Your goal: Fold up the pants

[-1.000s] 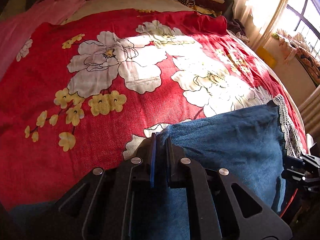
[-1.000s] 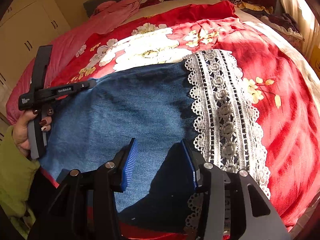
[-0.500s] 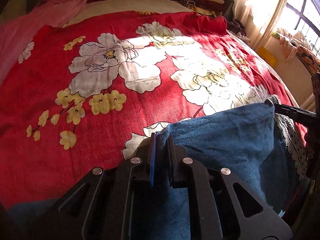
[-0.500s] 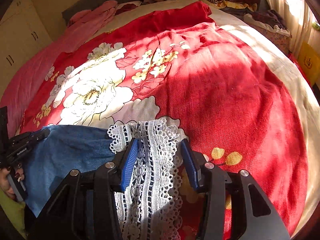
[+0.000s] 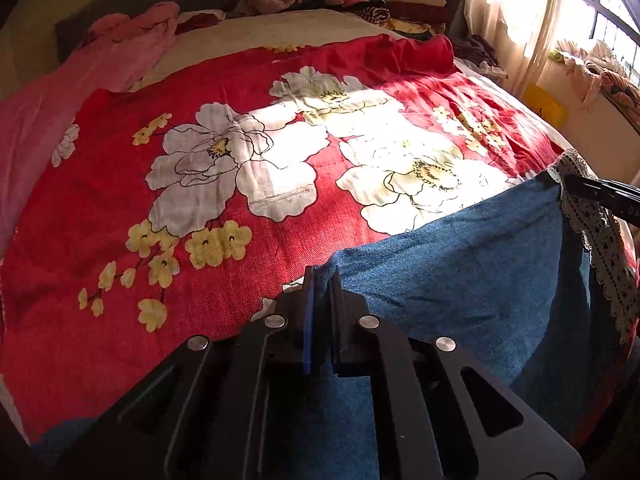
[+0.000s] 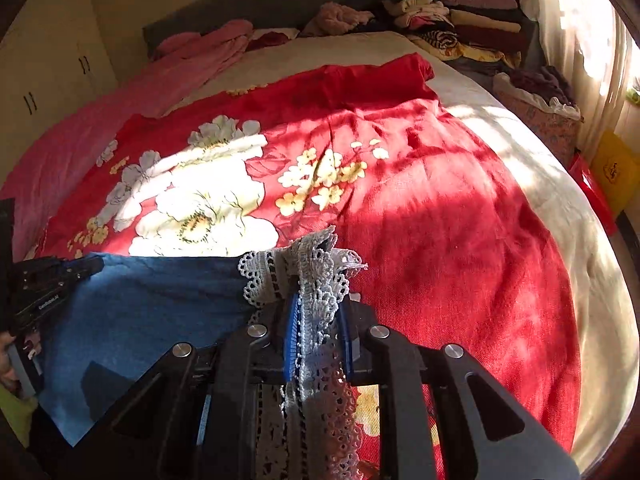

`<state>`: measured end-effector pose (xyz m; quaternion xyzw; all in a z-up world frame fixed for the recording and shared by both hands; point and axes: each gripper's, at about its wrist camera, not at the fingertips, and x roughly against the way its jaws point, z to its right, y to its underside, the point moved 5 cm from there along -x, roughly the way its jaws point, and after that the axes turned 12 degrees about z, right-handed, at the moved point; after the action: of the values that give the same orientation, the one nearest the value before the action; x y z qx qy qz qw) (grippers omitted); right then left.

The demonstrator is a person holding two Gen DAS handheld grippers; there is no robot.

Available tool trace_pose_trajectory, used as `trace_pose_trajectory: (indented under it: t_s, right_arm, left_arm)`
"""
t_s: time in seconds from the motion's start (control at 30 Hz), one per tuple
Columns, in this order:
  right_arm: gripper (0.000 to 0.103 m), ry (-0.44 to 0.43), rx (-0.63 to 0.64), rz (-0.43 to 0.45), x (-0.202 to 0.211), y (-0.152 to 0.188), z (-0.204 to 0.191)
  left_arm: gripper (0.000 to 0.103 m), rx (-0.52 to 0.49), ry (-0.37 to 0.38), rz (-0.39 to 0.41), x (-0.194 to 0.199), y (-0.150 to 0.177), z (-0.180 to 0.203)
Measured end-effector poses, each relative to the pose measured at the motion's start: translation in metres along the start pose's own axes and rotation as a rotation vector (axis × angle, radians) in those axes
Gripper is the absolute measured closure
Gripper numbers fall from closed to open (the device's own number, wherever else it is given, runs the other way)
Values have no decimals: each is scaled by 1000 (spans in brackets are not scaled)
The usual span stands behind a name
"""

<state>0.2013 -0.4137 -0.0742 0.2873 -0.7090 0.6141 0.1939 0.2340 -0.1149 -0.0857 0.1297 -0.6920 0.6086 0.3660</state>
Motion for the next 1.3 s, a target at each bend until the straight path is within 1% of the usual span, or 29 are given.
trace_pose_trajectory:
  t_s: [0.07,0.13,0.17,0.2,0.23,0.3,0.33,0.37,0.4,0.43,0.47,0.5,0.53,0.57,0.6,0.63,0.67,0.7,0.73,0.8,0.87,0.9,0.97,1.07,1.1,1.13,1.2,1.27,1.3]
  right_arm:
    - [85,8,-17,-41,-14,14,5]
    - [84,1,-38,-37,-15,15,10]
    - [76,16,-38,-29,-13,14,11]
    - [72,27,-35,-22,-12,14,12]
    - [70,34,-41,-8,-9,14,13]
    - [45,87,-59,65,9,8,19]
    - [44,102,-72,117,23,5,24]
    - [43,122,-87,168,39,2,30]
    - [43,158,-99,200,54,0,37]
    - [43,182,-110,226,68,0,42]
    - [41,179,-127,246,80,1,45]
    - [36,160,-148,256,91,4,46]
    - [35,134,-172,259,100,9,45]
    - [34,101,-193,255,107,14,42]
    - [34,68,-205,248,112,21,37]
    - [34,36,-201,233,116,27,29]
    - [31,13,-178,220,120,33,20]
    - [26,11,-140,213,123,39,10]
    - [25,20,-101,204,126,44,2]
    - [24,33,-33,180,128,54,-16]
    - [24,22,41,160,128,59,-35]
    - [23,12,72,154,128,60,-45]
    - [22,-14,95,130,123,62,-62]
    - [22,-62,115,73,108,70,-87]
    - [22,-61,130,54,103,72,-93]
    - [22,-43,145,33,98,75,-96]
    - [22,14,146,-24,88,82,-90]
    - [22,62,74,-99,79,90,-69]
    - [22,56,24,-116,78,93,-59]
  left_arm:
    - [100,-9,-7,-12,-8,8,1]
    - [98,-26,-20,-7,-11,11,1]
    - [98,-25,-23,-4,-12,11,1]
    - [97,-19,-23,-2,-12,11,0]
    - [95,-9,-21,2,-11,10,-2]
    - [85,21,-22,18,-4,8,-7]
    - [76,38,-20,29,3,6,-11]
    - [71,49,-16,48,14,3,-14]
    - [70,51,-15,65,25,2,-17]
    - [66,48,-26,79,33,1,-20]
    - [59,47,-52,92,45,2,-26]
    - [56,56,-72,101,54,3,-31]
    - [49,72,-84,108,63,5,-36]
    - [43,94,-90,109,74,8,-42]
    - [40,111,-89,112,84,12,-45]
    - [34,126,-90,120,95,16,-48]
    - [27,131,-98,130,108,21,-52]
    - [24,130,-112,137,119,26,-56]
    - [21,128,-128,143,127,30,-59]
    - [20,124,-170,147,144,40,-68]
    - [16,123,-202,135,152,49,-74]
    - [15,122,-203,125,153,51,-75]
    - [15,123,-200,121,155,54,-72]
    - [15,118,-139,103,148,56,-54]
    - [15,106,-125,95,142,58,-47]
    - [15,92,-121,81,135,61,-40]
    - [15,78,-150,6,119,74,-38]
    - [15,81,-196,-69,103,91,-50]
    - [15,98,-208,-83,101,98,-58]
